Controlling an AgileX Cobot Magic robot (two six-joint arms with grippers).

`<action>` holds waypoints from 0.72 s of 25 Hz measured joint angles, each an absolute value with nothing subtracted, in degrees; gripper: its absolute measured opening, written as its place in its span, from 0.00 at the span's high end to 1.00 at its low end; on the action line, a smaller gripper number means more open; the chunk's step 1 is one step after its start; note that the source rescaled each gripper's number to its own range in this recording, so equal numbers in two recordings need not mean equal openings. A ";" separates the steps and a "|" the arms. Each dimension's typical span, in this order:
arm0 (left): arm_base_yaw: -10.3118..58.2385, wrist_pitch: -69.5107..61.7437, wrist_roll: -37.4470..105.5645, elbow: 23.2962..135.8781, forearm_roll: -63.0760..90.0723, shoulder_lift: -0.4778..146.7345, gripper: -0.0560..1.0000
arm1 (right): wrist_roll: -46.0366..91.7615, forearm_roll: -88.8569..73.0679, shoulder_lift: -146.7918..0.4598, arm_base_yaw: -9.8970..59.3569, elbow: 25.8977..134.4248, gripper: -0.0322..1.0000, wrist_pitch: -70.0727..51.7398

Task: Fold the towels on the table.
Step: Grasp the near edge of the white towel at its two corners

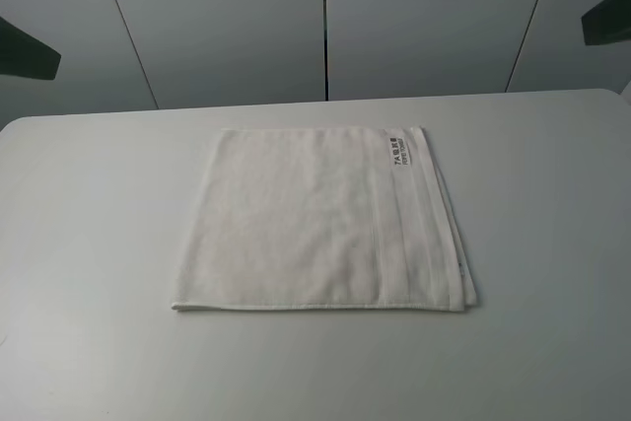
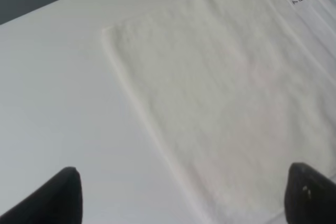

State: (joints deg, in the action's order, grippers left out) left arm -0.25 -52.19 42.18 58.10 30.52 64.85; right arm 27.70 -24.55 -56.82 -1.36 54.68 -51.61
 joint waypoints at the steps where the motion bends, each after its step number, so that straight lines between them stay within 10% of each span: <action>1: 0.54 -52.19 43.65 58.80 30.61 66.36 0.03 | 28.47 -24.53 -58.37 -0.57 55.94 0.00 -51.86; 18: 26.29 -56.64 46.49 60.79 1.79 87.90 0.04 | 33.54 -19.07 -81.79 13.98 66.72 0.00 -60.95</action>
